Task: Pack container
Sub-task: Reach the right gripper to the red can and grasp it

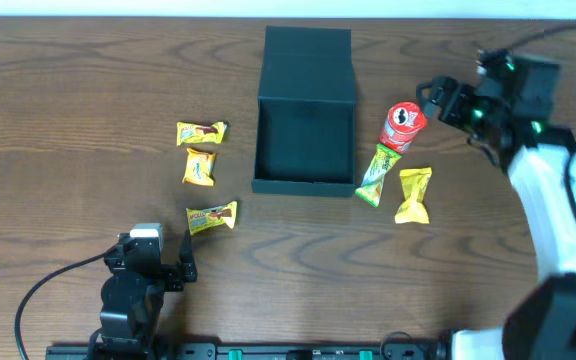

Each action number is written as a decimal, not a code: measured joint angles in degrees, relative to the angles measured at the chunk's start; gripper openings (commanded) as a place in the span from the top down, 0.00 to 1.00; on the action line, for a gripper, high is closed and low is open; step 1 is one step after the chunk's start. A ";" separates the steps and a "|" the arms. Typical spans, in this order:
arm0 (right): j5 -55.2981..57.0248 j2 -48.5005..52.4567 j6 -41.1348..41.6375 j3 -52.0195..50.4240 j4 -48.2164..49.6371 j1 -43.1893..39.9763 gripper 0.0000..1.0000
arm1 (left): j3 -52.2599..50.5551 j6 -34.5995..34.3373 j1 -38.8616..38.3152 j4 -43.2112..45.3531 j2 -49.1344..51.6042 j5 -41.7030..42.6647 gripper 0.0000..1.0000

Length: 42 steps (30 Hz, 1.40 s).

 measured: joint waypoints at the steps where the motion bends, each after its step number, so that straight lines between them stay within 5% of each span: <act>1: 1.77 1.84 -0.50 2.32 -1.95 1.40 0.01 | 0.00 0.00 0.00 -0.04 0.00 0.00 0.05; 17: 15.08 14.60 5.88 10.78 -12.31 8.41 0.01 | 0.00 0.00 0.00 0.00 0.00 0.00 0.05; 42: 15.74 21.90 4.96 10.80 -13.07 11.21 0.01 | 0.00 -0.02 0.00 0.00 0.00 0.00 0.05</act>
